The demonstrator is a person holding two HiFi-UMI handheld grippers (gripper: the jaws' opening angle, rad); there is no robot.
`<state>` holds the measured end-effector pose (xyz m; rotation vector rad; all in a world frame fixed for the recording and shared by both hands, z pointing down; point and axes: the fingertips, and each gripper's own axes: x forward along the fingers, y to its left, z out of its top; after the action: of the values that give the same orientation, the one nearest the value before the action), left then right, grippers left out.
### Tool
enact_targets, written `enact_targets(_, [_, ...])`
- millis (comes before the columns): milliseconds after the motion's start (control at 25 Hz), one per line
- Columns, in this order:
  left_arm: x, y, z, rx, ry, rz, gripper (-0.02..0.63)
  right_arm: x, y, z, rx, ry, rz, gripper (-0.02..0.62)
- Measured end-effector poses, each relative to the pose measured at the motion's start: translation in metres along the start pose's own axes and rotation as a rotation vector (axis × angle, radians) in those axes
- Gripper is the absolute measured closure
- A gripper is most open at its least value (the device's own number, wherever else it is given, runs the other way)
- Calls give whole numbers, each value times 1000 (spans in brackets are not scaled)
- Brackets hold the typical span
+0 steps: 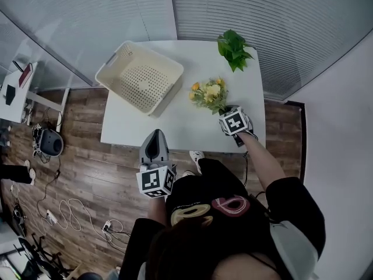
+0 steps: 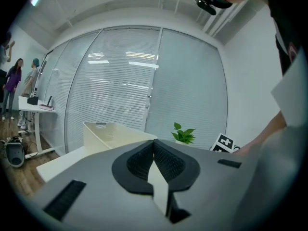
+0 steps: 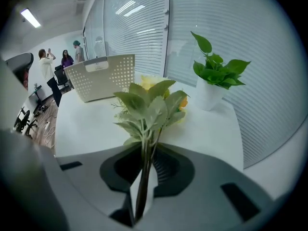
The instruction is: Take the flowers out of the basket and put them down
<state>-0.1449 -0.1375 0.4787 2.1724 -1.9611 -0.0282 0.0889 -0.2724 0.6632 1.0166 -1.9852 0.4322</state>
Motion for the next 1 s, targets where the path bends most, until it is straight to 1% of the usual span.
enact_targets(120, [1, 5, 0, -26, -4, 12, 589, 4, 2, -1, 3, 1, 3, 545])
enact_targets(320, [2, 8, 1, -31, -7, 18, 589, 9, 1, -3, -11, 7, -10, 540])
enact_targets(400, [3, 9, 0, -36, -5, 17, 589, 10, 1, -4, -10, 10, -2, 537])
enact_targets(520, [5, 10, -2, -49, -1, 15, 589, 12, 1, -8, 16, 20, 3, 526])
enact_targets(680, [7, 11, 0, -49, -2, 12, 589, 11, -1, -13, 79, 50, 7, 517])
enact_targets(800, [8, 13, -2, -52, 4, 8, 589, 10, 1, -15, 82, 57, 20, 509])
enact_targets(880, [7, 14, -4, -56, 11, 6, 589, 10, 4, -16, 101, 58, 35, 487])
enact_targets(960, [8, 12, -7, -58, 16, 0, 589, 8, 7, -16, 137, 54, 57, 420])
enact_targets(1000, [8, 11, -7, -57, 17, -5, 589, 7, 8, -16, 147, 51, 66, 406])
